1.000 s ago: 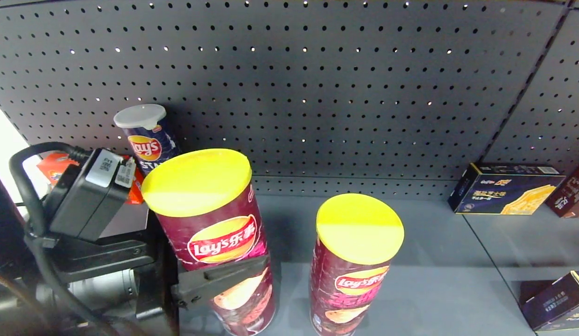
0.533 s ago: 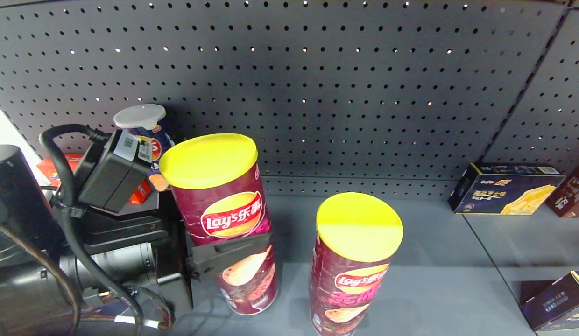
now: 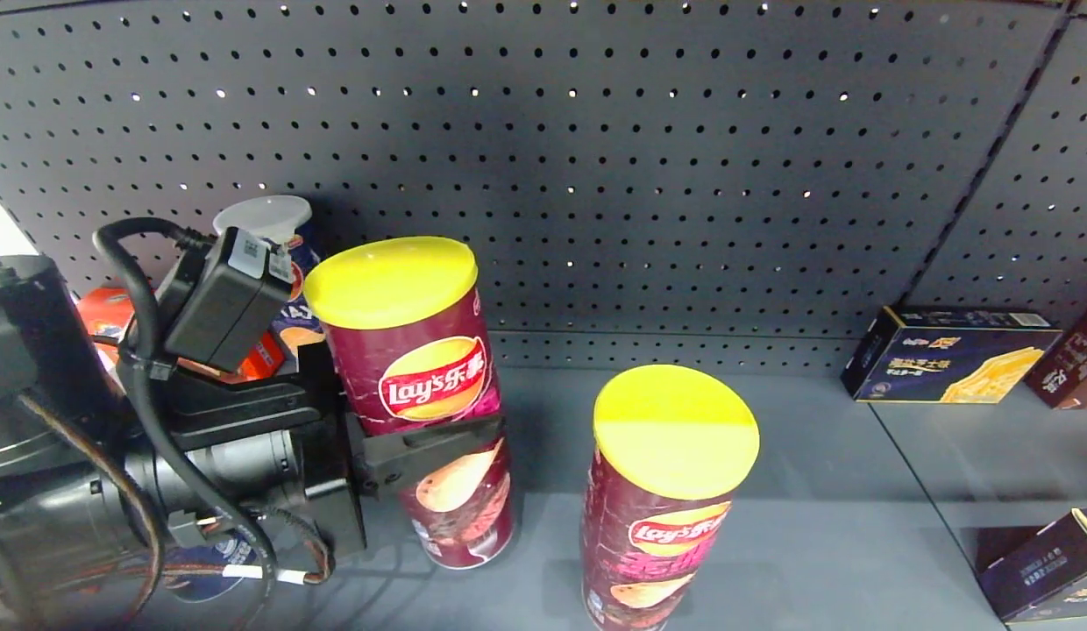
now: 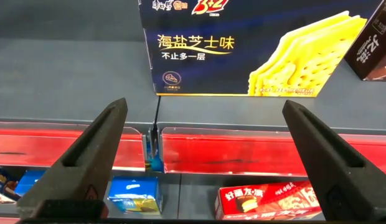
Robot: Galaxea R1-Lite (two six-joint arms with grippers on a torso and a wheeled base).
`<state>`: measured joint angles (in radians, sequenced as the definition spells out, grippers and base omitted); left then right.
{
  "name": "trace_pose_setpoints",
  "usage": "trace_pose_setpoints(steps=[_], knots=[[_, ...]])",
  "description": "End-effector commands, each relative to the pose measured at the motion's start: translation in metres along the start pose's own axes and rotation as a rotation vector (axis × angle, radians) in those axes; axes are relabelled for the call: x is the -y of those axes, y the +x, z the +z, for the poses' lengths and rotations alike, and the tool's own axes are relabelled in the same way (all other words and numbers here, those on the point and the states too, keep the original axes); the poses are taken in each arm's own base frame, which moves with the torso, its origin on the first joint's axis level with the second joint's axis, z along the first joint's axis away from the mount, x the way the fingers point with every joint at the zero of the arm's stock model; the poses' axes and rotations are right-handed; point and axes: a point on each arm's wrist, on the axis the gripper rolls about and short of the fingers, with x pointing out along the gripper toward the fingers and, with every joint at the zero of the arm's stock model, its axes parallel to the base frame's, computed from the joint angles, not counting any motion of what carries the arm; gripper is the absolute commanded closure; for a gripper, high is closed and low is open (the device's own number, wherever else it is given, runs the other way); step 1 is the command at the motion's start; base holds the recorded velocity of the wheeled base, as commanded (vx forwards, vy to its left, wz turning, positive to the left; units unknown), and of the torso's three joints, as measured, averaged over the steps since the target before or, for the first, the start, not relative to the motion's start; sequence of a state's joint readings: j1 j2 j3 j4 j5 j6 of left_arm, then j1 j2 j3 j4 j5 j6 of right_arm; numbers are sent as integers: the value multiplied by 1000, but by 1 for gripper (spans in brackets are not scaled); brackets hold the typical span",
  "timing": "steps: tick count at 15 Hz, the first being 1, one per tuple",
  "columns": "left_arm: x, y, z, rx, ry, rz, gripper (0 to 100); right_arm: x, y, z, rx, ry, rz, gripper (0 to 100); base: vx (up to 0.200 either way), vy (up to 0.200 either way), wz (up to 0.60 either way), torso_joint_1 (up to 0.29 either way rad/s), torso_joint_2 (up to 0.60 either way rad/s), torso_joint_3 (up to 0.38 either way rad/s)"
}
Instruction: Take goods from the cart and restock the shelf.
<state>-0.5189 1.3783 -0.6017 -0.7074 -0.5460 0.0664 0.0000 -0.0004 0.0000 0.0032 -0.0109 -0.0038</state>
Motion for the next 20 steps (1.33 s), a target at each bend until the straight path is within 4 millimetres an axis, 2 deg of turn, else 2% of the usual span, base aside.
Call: trace_pose_setpoints(steps=[1,6,8,11,13,16,20], knots=[[-7,11,-4,-20,-11,8,100,0,0,0,0,-1,0,0,0,0,0,0,0,0],[-34,46,6,-5,6,48,100,0,0,0,0,-1,0,0,0,0,0,0,0,0],[-37,52,2,-18,-1,44,100,0,0,0,0,-1,0,0,0,0,0,0,0,0],[-58,85,-17,-65,67,43,100,0,0,0,0,-1,0,0,0,0,0,0,0,0],[-67,99,-12,-45,99,42,100,0,0,0,0,-1,0,0,0,0,0,0,0,0],[-71,115,-3,-9,119,32,100,0,0,0,0,-1,0,0,0,0,0,0,0,0],[-62,121,3,9,106,3,100,0,0,0,0,-1,0,0,0,0,0,0,0,0]])
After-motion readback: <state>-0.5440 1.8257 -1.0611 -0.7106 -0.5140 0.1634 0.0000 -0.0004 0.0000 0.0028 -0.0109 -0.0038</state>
